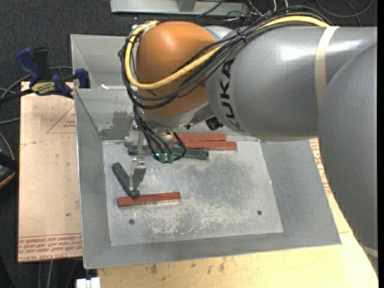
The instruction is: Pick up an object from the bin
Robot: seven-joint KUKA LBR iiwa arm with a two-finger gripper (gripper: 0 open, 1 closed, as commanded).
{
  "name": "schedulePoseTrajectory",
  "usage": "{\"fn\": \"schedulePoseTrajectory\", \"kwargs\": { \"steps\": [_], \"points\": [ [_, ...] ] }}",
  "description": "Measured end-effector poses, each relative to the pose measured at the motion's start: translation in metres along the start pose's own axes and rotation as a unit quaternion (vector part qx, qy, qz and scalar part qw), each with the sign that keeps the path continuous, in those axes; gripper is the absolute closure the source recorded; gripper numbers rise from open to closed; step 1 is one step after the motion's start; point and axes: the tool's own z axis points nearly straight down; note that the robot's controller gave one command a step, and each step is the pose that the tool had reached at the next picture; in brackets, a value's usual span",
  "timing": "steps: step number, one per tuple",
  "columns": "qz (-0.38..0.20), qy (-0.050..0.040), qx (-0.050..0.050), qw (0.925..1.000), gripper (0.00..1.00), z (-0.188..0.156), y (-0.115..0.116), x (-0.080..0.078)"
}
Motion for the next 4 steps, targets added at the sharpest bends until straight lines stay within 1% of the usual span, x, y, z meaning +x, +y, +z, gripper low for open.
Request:
{"fn": "schedulePoseTrajectory", "kwargs": {
  "steps": [1, 2, 3, 4],
  "points": [
    [0.002, -0.0036, -0.001, 1.0000, 0.00, -0.004, -0.001, -0.002],
    [-0.008, -0.0062, -0.002, 0.9999, 0.00, 0.051, -0.011, 0.005],
    [-0.102, -0.0145, -0.005, 0.9946, 1.00, 0.141, -0.012, 0.000],
    [-0.102, -0.0146, -0.005, 0.9947, 1.00, 0.141, -0.012, 0.000]
  ]
}}
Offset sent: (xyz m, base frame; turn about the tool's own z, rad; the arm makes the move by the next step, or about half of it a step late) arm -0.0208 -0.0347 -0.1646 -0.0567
